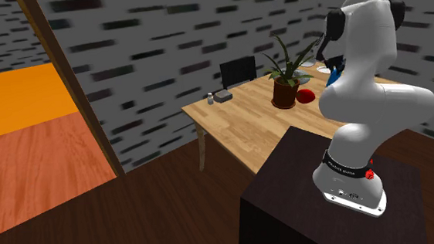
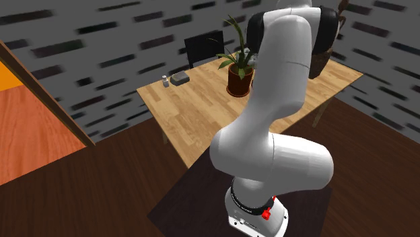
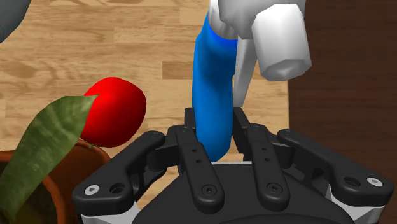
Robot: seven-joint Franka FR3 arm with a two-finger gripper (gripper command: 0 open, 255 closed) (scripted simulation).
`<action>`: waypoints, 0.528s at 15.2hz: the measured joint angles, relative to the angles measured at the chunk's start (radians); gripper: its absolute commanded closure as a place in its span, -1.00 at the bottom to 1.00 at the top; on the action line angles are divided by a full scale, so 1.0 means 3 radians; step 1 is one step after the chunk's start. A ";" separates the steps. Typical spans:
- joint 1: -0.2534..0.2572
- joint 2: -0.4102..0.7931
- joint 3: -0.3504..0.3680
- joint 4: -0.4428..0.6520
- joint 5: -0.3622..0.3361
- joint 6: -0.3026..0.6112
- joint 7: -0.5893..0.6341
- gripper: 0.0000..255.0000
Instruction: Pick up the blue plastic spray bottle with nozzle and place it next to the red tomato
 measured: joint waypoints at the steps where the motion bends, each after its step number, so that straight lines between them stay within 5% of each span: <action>1: -0.0065 0.0091 0.0027 0.0163 0.0028 -0.0061 -0.0059 1.00; 4: -0.0300 0.0538 0.0125 0.0896 0.0127 -0.0304 -0.0256 1.00; 8: -0.0366 0.0698 0.0143 0.1046 0.0145 -0.0282 -0.0297 1.00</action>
